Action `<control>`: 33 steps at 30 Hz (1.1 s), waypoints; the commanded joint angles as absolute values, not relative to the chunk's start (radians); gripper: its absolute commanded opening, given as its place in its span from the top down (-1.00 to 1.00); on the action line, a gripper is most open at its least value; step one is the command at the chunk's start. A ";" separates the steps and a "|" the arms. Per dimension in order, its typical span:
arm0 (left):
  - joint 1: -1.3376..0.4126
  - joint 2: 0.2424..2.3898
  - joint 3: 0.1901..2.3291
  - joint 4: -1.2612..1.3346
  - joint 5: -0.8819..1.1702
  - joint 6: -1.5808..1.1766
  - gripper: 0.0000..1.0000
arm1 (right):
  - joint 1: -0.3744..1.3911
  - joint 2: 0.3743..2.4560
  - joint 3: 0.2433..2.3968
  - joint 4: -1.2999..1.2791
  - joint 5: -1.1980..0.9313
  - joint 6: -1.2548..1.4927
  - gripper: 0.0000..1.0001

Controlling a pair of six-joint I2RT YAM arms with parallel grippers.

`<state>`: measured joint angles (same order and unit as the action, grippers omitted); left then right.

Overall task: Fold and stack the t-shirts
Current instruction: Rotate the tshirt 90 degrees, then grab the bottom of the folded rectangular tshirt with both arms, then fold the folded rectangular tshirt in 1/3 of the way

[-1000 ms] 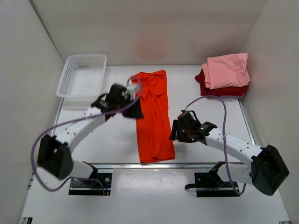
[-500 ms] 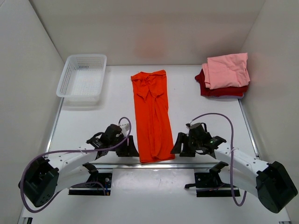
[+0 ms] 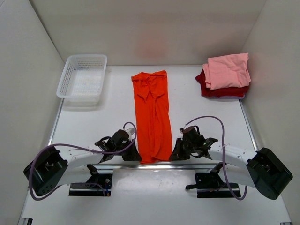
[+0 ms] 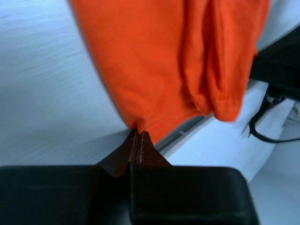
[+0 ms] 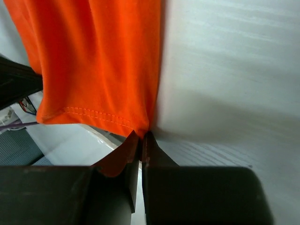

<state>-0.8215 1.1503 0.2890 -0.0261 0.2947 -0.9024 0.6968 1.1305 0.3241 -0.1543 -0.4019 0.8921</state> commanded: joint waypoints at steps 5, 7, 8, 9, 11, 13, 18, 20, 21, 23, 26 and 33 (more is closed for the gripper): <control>-0.824 1.068 0.249 -0.162 0.288 -0.848 1.00 | 0.799 1.114 0.310 -0.213 -0.402 0.907 1.00; -0.818 1.000 0.236 -0.221 0.298 -0.836 1.00 | 0.819 1.094 0.293 -0.227 -0.429 0.916 1.00; -0.807 0.982 0.239 -0.262 0.301 -0.835 1.00 | 0.834 1.088 0.293 -0.227 -0.431 0.925 1.00; -0.808 0.941 0.230 -0.296 0.305 -0.830 1.00 | 0.850 1.083 0.295 -0.238 -0.449 0.925 0.99; -0.811 0.917 0.229 -0.336 0.313 -0.833 1.00 | 0.867 1.072 0.308 -0.271 -0.457 0.925 0.98; -0.815 0.882 0.224 -0.356 0.334 -0.839 1.00 | 0.876 1.078 0.340 -0.314 -0.475 0.914 1.00; -0.718 0.859 0.306 -0.431 0.379 -0.790 1.00 | 0.822 1.118 0.446 -0.411 -0.534 0.827 1.00; -0.665 0.893 0.366 -0.462 0.408 -0.744 1.00 | 0.773 1.146 0.509 -0.448 -0.573 0.789 1.00; -0.622 0.908 0.408 -0.463 0.416 -0.730 1.00 | 0.731 1.157 0.534 -0.456 -0.583 0.764 1.00; -0.537 0.980 0.494 -0.460 0.460 -0.665 1.00 | 0.633 1.195 0.610 -0.497 -0.620 0.701 1.00; -0.467 1.105 0.621 -0.457 0.482 -0.580 1.00 | 0.533 1.274 0.713 -0.538 -0.669 0.619 1.00; -0.322 1.524 0.895 -0.313 0.522 -0.519 1.00 | 0.310 1.621 1.049 -0.574 -0.719 0.480 1.00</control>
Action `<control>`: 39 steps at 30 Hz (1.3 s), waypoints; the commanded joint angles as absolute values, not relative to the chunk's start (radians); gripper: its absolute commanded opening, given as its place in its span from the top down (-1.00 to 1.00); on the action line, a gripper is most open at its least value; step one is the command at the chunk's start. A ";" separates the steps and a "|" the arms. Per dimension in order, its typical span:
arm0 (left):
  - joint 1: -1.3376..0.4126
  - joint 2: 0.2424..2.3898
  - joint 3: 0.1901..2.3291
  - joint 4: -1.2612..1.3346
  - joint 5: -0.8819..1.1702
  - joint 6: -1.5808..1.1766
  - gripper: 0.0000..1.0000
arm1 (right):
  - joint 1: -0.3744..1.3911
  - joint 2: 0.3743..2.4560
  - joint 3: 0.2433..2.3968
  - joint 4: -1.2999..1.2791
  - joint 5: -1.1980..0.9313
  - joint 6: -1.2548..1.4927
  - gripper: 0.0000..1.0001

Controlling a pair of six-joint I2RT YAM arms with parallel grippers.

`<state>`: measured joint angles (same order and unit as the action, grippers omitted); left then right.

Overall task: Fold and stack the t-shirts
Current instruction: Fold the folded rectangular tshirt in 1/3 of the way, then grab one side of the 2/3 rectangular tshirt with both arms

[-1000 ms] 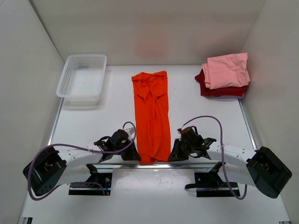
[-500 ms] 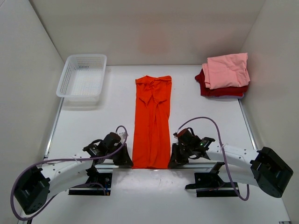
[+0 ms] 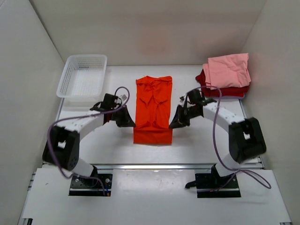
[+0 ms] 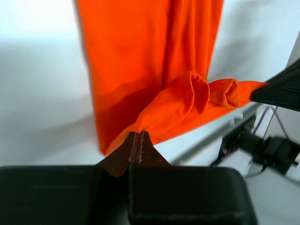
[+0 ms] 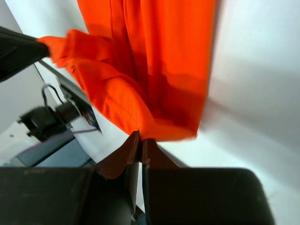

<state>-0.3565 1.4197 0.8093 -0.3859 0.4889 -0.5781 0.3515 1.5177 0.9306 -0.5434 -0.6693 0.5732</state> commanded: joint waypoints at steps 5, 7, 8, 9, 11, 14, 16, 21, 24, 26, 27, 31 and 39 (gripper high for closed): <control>-0.250 1.750 1.060 -0.163 0.563 -0.554 0.60 | 0.232 1.842 1.313 -0.548 -0.724 0.469 0.81; -0.221 1.799 1.098 -0.082 0.563 -0.598 0.67 | 0.213 1.881 1.348 -0.481 -0.703 0.492 0.48; -0.219 1.802 1.097 -0.033 0.566 -0.610 0.57 | 0.204 1.876 1.344 -0.456 -0.710 0.502 0.33; -0.207 1.799 1.089 0.022 0.581 -0.650 0.35 | 0.190 1.862 1.324 -0.390 -0.709 0.520 0.32; -0.193 1.783 1.045 0.092 0.606 -0.696 0.23 | 0.176 1.844 1.269 -0.365 -0.701 0.538 0.32; -0.180 1.723 0.959 0.163 0.620 -0.722 0.12 | 0.190 1.774 1.171 -0.336 -0.673 0.548 0.20; -0.181 1.695 0.898 0.152 0.612 -0.713 0.04 | 0.201 1.734 1.087 -0.313 -0.670 0.563 0.22; -0.201 1.588 0.778 0.074 0.602 -0.677 0.03 | 0.279 1.617 0.858 -0.244 -0.632 0.594 0.17; -0.256 1.481 0.678 0.000 0.513 -0.652 -0.05 | 0.340 1.556 0.755 -0.193 -0.591 0.644 0.07; -0.290 1.433 0.597 0.000 0.470 -0.658 -0.08 | 0.362 1.531 0.704 -0.175 -0.578 0.681 -0.03; -0.302 1.407 0.559 0.000 0.451 -0.670 -0.09 | 0.373 1.511 0.683 -0.167 -0.566 0.696 -0.04; -0.362 1.423 0.505 0.043 0.416 -0.712 -0.13 | 0.379 1.525 0.627 -0.103 -0.565 0.727 -0.09; -0.437 1.592 0.610 0.052 0.319 -0.710 0.16 | 0.373 1.635 0.715 -0.067 -0.540 0.709 0.08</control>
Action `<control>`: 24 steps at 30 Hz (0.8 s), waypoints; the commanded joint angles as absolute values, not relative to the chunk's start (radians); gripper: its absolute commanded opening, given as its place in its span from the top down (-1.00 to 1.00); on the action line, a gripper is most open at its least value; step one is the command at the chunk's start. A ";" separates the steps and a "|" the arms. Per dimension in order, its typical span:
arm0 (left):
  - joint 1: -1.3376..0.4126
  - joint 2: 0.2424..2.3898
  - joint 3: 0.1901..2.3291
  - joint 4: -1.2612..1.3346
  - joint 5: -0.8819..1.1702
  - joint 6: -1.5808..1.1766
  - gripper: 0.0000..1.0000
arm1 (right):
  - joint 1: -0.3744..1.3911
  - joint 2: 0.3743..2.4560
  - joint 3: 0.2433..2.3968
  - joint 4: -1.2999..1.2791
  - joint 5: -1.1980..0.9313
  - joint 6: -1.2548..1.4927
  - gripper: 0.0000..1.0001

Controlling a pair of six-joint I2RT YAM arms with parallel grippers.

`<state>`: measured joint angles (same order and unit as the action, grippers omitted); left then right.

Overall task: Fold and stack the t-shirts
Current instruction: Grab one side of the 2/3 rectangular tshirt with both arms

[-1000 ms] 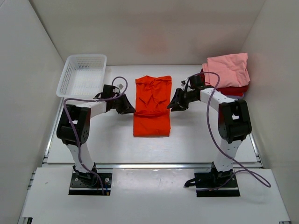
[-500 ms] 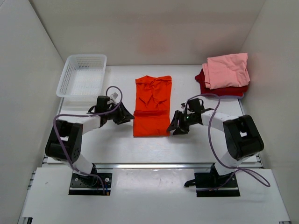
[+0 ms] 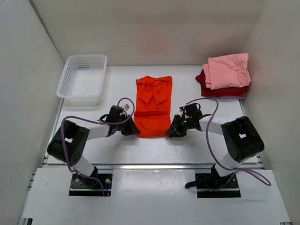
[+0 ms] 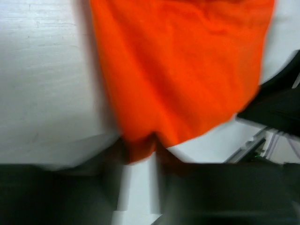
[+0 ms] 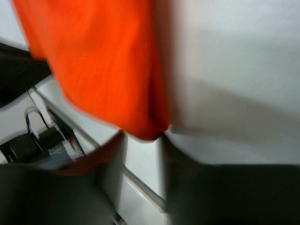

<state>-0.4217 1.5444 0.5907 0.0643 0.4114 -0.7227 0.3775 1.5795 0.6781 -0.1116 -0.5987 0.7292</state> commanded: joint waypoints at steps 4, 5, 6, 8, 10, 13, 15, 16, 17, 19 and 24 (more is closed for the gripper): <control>-0.422 1.600 0.641 0.026 0.344 -0.707 1.00 | 0.373 1.651 0.756 -0.078 -0.561 0.698 1.00; -0.417 1.571 0.640 0.018 0.342 -0.693 1.00 | 0.365 1.628 0.753 -0.101 -0.546 0.698 1.00; -0.405 1.554 0.637 0.000 0.347 -0.681 1.00 | 0.365 1.614 0.746 -0.113 -0.528 0.686 1.00; -0.391 1.501 0.626 -0.064 0.360 -0.637 1.00 | 0.359 1.541 0.730 -0.173 -0.512 0.667 1.00; -0.390 1.463 0.615 -0.124 0.393 -0.600 1.00 | 0.354 1.500 0.701 -0.198 -0.517 0.652 1.00; -0.409 1.399 0.560 -0.167 0.426 -0.571 1.00 | 0.376 1.410 0.635 -0.255 -0.525 0.637 1.00; -0.419 1.333 0.505 -0.205 0.442 -0.568 1.00 | 0.400 1.330 0.571 -0.285 -0.532 0.650 1.00; -0.439 1.287 0.497 -0.212 0.440 -0.577 1.00 | 0.431 1.312 0.566 -0.299 -0.528 0.660 1.00; -0.449 1.266 0.470 -0.230 0.446 -0.580 1.00 | 0.451 1.269 0.527 -0.305 -0.529 0.672 0.98; -0.457 1.186 0.424 -0.253 0.454 -0.589 1.00 | 0.485 1.206 0.483 -0.321 -0.529 0.709 1.00; -0.454 0.938 0.309 -0.357 0.463 -0.646 1.00 | 0.613 1.036 0.388 -0.347 -0.535 0.814 1.00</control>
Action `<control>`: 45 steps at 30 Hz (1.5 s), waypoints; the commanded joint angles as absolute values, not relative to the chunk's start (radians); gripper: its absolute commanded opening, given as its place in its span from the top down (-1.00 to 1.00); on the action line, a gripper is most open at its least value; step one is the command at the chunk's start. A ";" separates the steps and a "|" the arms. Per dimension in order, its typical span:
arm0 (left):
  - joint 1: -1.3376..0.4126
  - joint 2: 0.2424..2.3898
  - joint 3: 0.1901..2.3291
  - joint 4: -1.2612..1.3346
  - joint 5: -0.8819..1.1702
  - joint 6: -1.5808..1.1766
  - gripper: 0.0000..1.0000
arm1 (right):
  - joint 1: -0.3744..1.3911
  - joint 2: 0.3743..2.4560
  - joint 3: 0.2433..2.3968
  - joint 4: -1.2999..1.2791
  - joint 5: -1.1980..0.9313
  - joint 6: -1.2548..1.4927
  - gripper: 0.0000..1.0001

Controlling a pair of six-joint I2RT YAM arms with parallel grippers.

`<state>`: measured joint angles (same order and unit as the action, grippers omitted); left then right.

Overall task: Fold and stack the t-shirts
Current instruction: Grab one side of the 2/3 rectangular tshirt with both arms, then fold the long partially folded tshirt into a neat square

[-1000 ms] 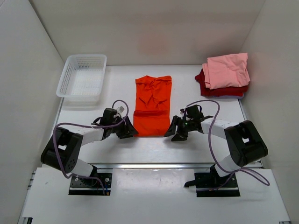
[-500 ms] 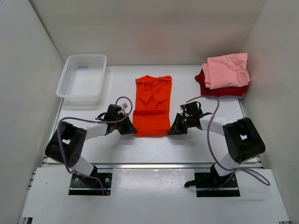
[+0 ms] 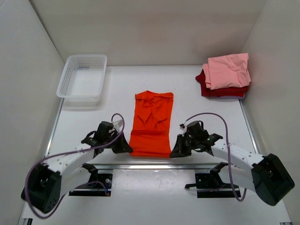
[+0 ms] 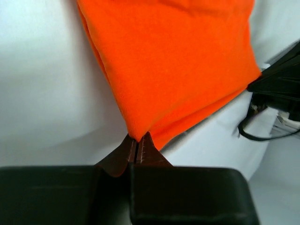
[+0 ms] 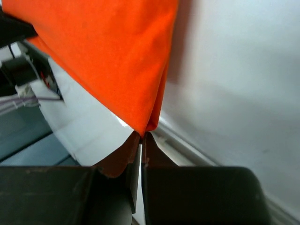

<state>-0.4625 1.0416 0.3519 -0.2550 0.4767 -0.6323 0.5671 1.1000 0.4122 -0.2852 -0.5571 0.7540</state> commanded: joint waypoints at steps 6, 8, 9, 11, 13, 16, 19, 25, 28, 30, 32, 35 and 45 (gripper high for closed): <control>-0.442 0.830 0.300 -0.333 0.529 -0.749 1.00 | 0.574 1.006 0.439 -0.411 -0.584 0.798 0.99; -0.416 0.900 0.391 -0.318 0.546 -0.738 1.00 | 0.517 1.051 0.520 -0.448 -0.615 0.756 1.00; -0.402 0.926 0.417 -0.313 0.549 -0.720 1.00 | 0.473 1.066 0.553 -0.469 -0.627 0.715 1.00; -0.358 1.067 0.558 -0.310 0.557 -0.675 1.00 | 0.405 1.153 0.671 -0.504 -0.649 0.634 1.00; -0.302 1.201 0.679 -0.290 0.580 -0.649 1.00 | 0.329 1.242 0.777 -0.522 -0.660 0.585 0.99; -0.261 1.443 0.935 -0.265 0.586 -0.623 1.00 | 0.249 1.441 0.990 -0.557 -0.672 0.514 1.00; -0.224 1.694 1.209 -0.250 0.578 -0.624 1.00 | 0.175 1.660 1.234 -0.577 -0.649 0.480 1.00; -0.163 2.121 1.662 -0.157 0.641 -0.730 0.24 | 0.098 2.035 1.675 -0.600 -0.562 0.460 0.31; -0.161 2.213 1.785 -0.207 0.709 -0.733 0.26 | 0.092 2.069 1.720 -0.618 -0.515 0.465 0.20; -0.161 2.182 1.750 -0.207 0.704 -0.707 0.14 | 0.107 1.990 1.584 -0.533 -0.483 0.475 0.09; -0.166 2.119 1.601 -0.132 0.706 -0.716 0.14 | 0.124 1.904 1.439 -0.436 -0.456 0.518 -0.21; -0.155 1.982 1.386 -0.013 0.715 -0.767 0.18 | 0.172 1.806 1.252 -0.292 -0.442 0.563 -0.75; -0.109 1.531 0.916 0.078 0.749 -0.798 0.25 | 0.285 1.888 1.072 0.107 -0.430 0.885 -0.98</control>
